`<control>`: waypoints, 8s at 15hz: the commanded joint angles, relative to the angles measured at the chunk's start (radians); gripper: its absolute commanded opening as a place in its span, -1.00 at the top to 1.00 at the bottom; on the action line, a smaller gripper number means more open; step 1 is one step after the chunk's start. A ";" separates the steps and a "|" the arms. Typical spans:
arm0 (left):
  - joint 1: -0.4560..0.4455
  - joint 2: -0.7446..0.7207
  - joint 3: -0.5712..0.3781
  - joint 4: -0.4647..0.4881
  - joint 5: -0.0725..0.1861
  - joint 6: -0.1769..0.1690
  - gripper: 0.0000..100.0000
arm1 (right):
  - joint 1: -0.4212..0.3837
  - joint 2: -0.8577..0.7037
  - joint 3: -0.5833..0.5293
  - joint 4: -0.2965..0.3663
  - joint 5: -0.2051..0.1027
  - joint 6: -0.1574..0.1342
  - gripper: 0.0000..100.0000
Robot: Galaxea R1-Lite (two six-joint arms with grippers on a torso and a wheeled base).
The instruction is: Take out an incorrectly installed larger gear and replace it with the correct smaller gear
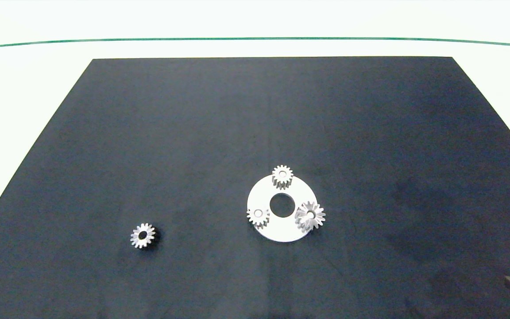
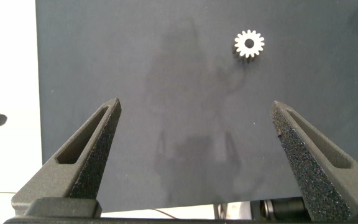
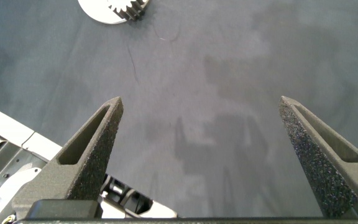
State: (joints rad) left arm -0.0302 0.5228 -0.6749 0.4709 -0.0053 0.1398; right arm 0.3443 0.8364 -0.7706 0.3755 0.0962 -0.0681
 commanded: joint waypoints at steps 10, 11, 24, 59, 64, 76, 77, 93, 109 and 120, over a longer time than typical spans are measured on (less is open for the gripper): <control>-0.036 0.131 -0.066 -0.001 -0.001 -0.008 -1.00 | 0.317 0.533 -0.095 -0.234 -0.171 -0.002 -1.00; -0.034 0.132 -0.066 0.000 -0.001 -0.008 -1.00 | 0.326 0.564 -0.104 -0.253 -0.188 -0.002 -1.00; -0.034 0.151 -0.068 0.005 -0.001 -0.006 -1.00 | 0.363 0.828 -0.248 -0.342 -0.265 -0.067 -1.00; -0.039 0.151 -0.057 0.003 -0.001 0.000 -1.00 | 0.427 0.975 -0.337 -0.414 -0.339 -0.107 -0.01; -0.039 0.152 -0.055 0.003 -0.001 0.000 -1.00 | 0.427 0.975 -0.335 -0.412 -0.339 -0.107 0.20; -0.037 0.151 -0.043 0.003 -0.001 0.000 -1.00 | 0.418 0.958 -0.311 -0.409 -0.316 -0.059 0.26; -0.037 0.151 -0.043 0.003 0.001 0.000 -1.00 | 0.420 0.952 -0.315 -0.409 -0.316 -0.064 0.26; -0.036 0.149 -0.035 0.003 0.001 0.001 -1.00 | 0.426 0.897 -0.360 -0.389 -0.316 -0.068 0.26; -0.028 0.141 -0.025 0.002 0.004 0.004 -1.00 | 0.064 0.741 -0.315 -0.254 -0.329 -0.061 0.26; -0.027 0.134 -0.012 0.002 0.008 0.018 -1.00 | 0.048 0.765 -0.226 -0.313 -0.317 -0.056 0.26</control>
State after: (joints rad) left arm -0.0570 0.6581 -0.6889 0.4698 0.0028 0.1572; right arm 0.3923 1.5951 -1.0002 0.0630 -0.2191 -0.1230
